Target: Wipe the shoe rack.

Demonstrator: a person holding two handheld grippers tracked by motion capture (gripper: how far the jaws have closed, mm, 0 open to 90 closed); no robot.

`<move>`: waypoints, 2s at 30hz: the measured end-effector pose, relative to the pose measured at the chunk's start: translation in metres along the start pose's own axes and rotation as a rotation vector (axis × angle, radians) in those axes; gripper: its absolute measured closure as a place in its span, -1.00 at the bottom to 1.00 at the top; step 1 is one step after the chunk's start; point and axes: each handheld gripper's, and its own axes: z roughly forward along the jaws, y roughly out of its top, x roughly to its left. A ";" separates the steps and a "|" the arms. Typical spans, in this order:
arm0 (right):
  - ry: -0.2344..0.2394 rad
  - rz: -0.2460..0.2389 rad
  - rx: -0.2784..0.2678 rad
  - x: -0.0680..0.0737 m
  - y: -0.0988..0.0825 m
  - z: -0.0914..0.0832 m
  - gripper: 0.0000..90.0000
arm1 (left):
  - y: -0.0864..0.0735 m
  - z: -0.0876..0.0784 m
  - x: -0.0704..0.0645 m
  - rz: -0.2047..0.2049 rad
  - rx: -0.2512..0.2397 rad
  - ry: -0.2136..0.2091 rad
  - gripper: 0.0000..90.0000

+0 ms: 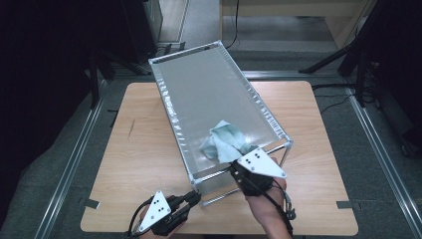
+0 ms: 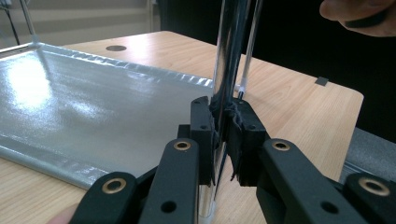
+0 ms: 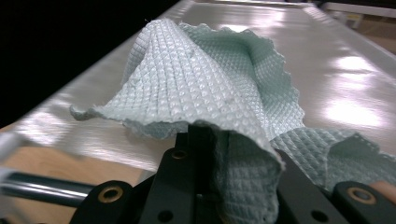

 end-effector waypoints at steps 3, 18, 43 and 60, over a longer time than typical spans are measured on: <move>0.055 -0.015 0.000 0.018 0.001 0.002 0.86 | 0.000 0.000 0.000 0.004 -0.001 0.000 0.81; 0.089 -0.080 0.007 0.026 0.005 -0.002 0.84 | 0.000 0.000 0.001 -0.002 0.000 -0.004 0.81; -0.285 0.009 -0.045 -0.093 -0.026 -0.076 0.84 | -0.001 0.002 0.000 -0.015 -0.002 -0.005 0.81; 0.086 -0.064 -0.053 0.004 -0.027 -0.050 0.83 | 0.000 0.008 -0.004 -0.008 0.004 -0.018 0.81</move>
